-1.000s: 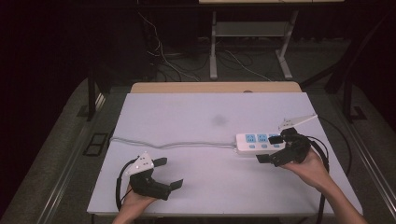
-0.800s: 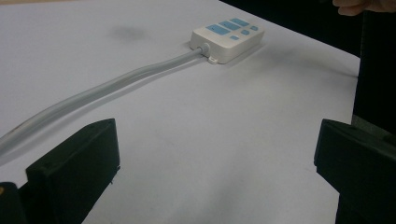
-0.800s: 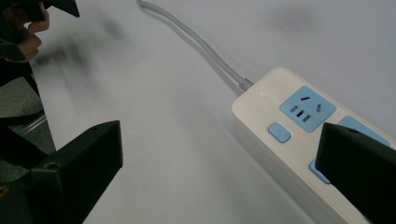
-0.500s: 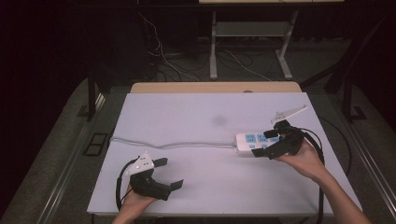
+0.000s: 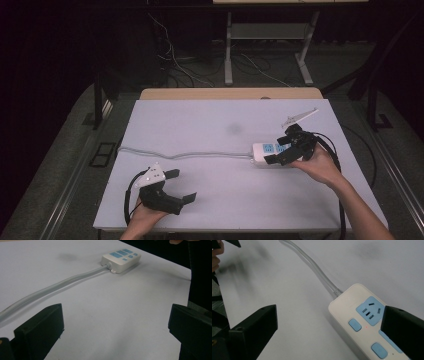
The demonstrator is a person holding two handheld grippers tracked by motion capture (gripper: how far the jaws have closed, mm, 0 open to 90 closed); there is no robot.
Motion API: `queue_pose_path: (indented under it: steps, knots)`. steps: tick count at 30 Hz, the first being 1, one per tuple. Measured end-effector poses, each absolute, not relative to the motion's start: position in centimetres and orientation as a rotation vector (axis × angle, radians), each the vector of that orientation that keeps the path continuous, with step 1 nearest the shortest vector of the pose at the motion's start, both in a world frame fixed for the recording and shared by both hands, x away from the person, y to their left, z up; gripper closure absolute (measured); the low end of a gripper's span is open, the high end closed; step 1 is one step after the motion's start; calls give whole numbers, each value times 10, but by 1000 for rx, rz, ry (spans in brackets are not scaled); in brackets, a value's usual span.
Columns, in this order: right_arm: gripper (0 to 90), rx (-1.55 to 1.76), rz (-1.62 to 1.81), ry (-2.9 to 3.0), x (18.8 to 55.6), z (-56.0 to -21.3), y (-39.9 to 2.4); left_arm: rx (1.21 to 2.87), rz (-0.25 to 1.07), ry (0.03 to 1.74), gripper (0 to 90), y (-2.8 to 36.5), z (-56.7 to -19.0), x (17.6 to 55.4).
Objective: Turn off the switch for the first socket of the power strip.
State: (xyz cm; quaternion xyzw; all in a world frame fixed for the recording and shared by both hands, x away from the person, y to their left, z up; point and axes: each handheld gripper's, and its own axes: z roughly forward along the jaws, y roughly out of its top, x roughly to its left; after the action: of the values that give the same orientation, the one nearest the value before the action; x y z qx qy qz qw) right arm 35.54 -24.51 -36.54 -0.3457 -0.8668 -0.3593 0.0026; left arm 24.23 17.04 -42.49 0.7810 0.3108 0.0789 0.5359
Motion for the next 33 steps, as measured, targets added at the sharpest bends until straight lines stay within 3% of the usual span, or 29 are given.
queue_pose_path:
  steps: [2, 5, 7, 16, 19, 33]
  knots:
    - [6, -1089, -1117, -2722, 358, -367, -244, 1861, 188, 740, 0, 171, -425, 242]
    - [144, -1100, -1100, -2750, 361, -370, -245, 1859, 188, 740, 0, 171, -425, 242]
    - [174, -1120, -1089, -2758, 363, -371, -245, 1859, 189, 740, 0, 171, -425, 242]
    - [504, -1154, -1076, -2772, 368, -375, -248, 1858, 192, 741, 0, 172, -425, 242]
    - [578, -1155, -1063, -2781, 370, -377, -249, 1860, 192, 741, 0, 172, -425, 242]
    - [761, -1125, -1028, -2753, 380, -387, -250, 1862, 196, 744, 0, 173, -425, 243]
